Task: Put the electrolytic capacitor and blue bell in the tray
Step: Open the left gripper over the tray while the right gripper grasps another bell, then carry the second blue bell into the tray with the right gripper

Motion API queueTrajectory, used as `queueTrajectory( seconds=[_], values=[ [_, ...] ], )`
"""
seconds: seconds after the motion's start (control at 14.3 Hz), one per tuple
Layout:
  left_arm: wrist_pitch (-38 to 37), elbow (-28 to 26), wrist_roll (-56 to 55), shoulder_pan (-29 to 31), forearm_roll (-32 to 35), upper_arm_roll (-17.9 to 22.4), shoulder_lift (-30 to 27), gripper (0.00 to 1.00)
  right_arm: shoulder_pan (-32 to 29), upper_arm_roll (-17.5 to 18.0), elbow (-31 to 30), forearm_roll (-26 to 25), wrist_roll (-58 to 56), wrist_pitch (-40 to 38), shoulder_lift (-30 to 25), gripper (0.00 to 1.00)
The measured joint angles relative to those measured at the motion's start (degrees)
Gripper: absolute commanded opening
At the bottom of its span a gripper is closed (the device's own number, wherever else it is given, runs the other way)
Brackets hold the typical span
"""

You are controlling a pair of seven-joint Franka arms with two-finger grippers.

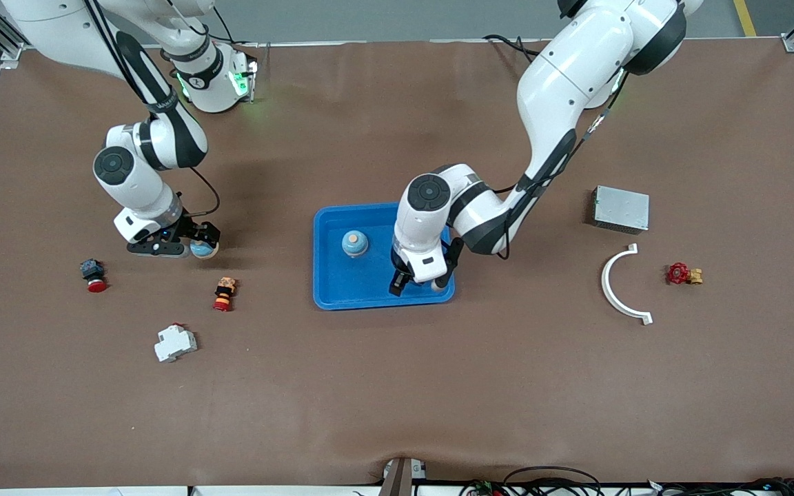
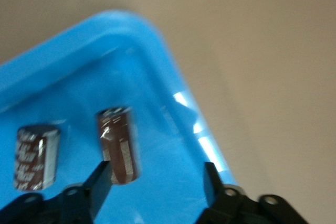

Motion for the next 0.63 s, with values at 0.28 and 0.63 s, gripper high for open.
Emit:
queueTrajectory(
  seconds=[0.28,0.63],
  values=[
    [-5.8,1.0,9.3,3.7,0.0,0.0,-5.3,1.00,0.0,0.1,-0.1,0.0,0.0,1.6,0.9,1.00],
    [-14.2,1.1,26.3,9.1,0.0,0.0,-13.6,1.00,0.0,0.2,-0.4,0.0,0.0,4.2,2.8,1.00]
  ],
)
